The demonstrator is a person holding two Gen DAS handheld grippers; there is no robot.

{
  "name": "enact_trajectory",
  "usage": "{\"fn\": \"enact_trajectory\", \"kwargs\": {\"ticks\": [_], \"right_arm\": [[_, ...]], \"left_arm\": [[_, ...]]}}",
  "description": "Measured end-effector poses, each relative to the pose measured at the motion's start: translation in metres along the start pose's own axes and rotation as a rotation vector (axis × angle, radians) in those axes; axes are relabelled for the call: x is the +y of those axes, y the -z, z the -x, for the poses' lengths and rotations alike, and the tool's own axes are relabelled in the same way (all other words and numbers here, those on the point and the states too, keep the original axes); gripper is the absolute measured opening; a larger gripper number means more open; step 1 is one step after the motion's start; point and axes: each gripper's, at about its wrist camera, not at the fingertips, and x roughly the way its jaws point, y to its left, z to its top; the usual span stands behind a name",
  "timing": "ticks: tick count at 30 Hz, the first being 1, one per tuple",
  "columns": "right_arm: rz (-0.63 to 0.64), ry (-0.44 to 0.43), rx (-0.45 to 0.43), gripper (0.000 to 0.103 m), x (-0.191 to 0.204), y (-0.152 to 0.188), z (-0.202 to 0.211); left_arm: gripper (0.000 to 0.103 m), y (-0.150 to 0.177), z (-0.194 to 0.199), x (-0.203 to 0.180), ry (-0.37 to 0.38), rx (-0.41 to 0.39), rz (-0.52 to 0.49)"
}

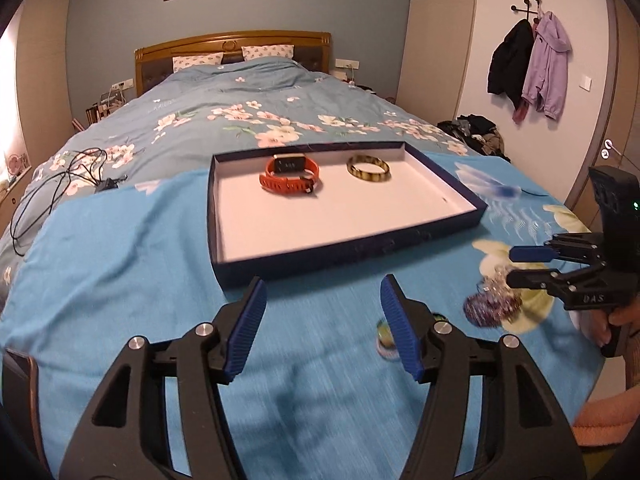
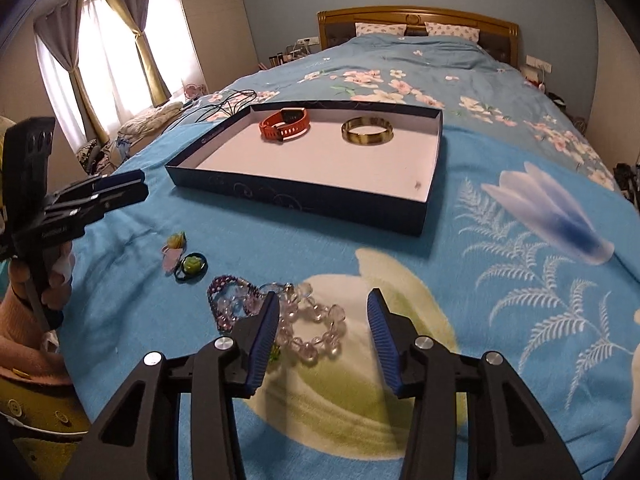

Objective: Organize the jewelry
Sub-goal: 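Open the left tool to drop the band while the right tool releases the bangle in the tray, then close the right tool on the crystal bead bracelet while the left tool reaches the small rings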

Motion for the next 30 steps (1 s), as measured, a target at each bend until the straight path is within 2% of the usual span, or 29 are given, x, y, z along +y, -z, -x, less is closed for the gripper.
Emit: {"fn": "enact_trajectory", "kwargs": {"ticks": [5,10,11,15,21,30], "right_arm": [[0.006,-0.018,0.034,0.041,0.006,0.002,-0.007],[0.019,-0.007,0.046,0.026,0.010,0.004,-0.009],[0.016,-0.008,0.044,0.019,0.010,0.004,-0.008],[-0.010,-0.016,0.011,0.007,0.008,0.004,-0.001],[-0.026,-0.033,-0.037,0.007,0.011,-0.002,0.012],[-0.021,-0.064,-0.155,0.007,0.021,-0.022,0.042]], "left_arm": [[0.059,0.008,0.000,-0.002,0.005,0.012,0.001],[0.060,0.009,0.000,-0.004,0.020,0.020,0.003],[0.060,0.009,0.001,-0.004,0.020,0.020,0.001],[0.060,0.010,0.001,-0.006,0.025,0.022,-0.008],[0.060,0.012,0.003,-0.010,0.037,0.020,-0.027],[0.060,0.015,0.004,-0.017,0.056,0.027,-0.056]]}}
